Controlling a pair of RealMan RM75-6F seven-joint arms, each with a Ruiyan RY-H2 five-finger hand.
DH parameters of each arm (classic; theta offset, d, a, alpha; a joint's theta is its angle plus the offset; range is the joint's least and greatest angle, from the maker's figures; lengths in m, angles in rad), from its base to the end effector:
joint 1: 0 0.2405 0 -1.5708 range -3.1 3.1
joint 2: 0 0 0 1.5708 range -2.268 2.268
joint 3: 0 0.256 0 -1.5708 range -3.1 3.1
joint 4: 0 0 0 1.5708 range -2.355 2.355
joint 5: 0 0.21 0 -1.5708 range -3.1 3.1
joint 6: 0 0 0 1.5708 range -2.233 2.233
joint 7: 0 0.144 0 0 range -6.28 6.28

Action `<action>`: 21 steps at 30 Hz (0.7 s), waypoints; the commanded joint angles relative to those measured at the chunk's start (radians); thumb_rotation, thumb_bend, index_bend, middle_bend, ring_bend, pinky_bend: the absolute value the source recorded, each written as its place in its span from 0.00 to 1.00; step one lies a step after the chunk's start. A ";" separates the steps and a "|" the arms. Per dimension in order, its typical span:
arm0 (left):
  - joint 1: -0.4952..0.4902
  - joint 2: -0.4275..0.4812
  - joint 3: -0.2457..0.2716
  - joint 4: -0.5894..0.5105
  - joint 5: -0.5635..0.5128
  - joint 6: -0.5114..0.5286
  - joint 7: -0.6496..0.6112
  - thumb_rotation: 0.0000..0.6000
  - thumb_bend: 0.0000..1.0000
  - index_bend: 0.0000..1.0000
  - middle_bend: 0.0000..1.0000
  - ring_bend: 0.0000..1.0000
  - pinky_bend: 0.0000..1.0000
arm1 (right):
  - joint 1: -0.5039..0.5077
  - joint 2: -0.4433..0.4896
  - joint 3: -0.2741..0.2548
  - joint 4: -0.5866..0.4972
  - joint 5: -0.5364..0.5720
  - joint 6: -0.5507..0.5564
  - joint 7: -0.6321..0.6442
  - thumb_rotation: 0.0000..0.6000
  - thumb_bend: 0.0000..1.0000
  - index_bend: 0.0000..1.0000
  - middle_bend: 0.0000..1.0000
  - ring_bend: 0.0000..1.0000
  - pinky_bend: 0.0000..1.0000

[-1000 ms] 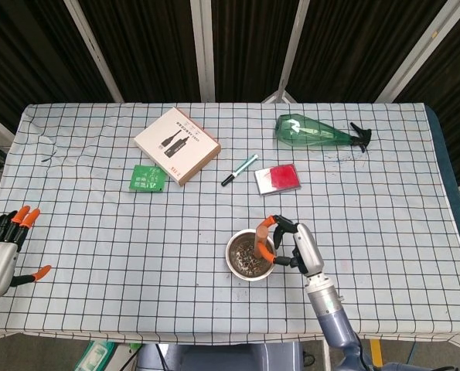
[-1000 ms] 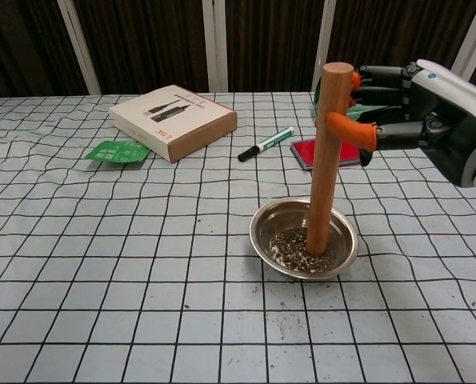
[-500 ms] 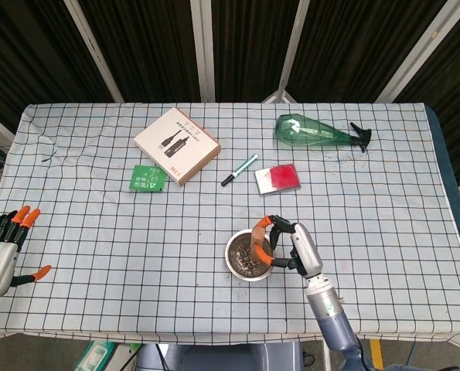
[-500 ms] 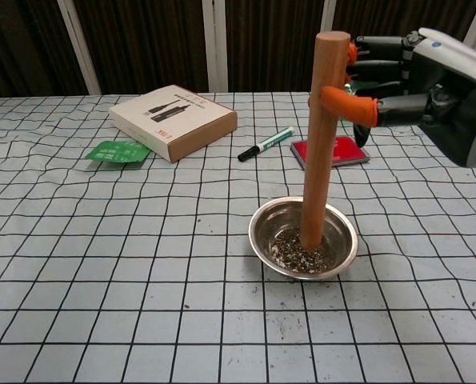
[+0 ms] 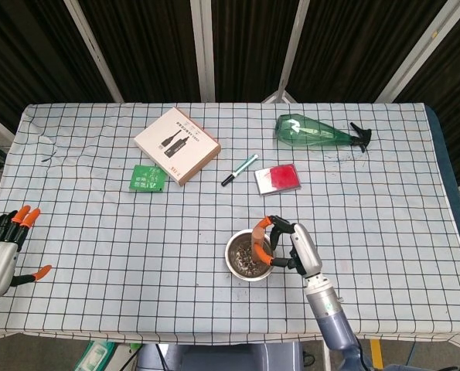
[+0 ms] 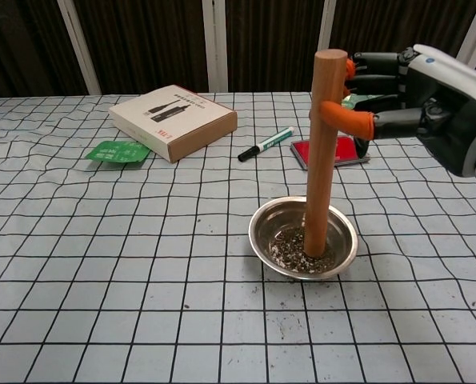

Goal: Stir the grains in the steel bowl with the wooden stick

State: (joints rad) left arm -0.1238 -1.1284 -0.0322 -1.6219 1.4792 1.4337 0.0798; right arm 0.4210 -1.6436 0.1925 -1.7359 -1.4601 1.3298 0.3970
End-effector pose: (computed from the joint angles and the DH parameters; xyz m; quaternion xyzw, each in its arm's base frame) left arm -0.3080 0.1889 0.1470 -0.6211 -0.3818 -0.3591 0.5827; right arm -0.1214 -0.2549 0.0118 0.4357 -0.5869 0.6560 0.1883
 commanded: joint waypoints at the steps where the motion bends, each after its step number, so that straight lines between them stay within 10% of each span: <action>1: 0.000 0.000 0.000 0.001 0.000 -0.001 0.000 1.00 0.07 0.00 0.00 0.00 0.00 | 0.000 -0.008 -0.004 0.014 0.003 -0.004 0.006 1.00 0.48 0.85 0.64 0.72 0.65; 21: 0.001 -0.001 0.001 0.001 0.002 0.002 0.000 1.00 0.07 0.00 0.00 0.00 0.00 | 0.000 0.003 -0.001 0.006 -0.019 0.001 -0.002 1.00 0.49 0.86 0.64 0.72 0.65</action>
State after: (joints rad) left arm -0.1231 -1.1296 -0.0312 -1.6208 1.4811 1.4353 0.0795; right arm 0.4191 -1.6464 0.1875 -1.7237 -1.4743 1.3288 0.3994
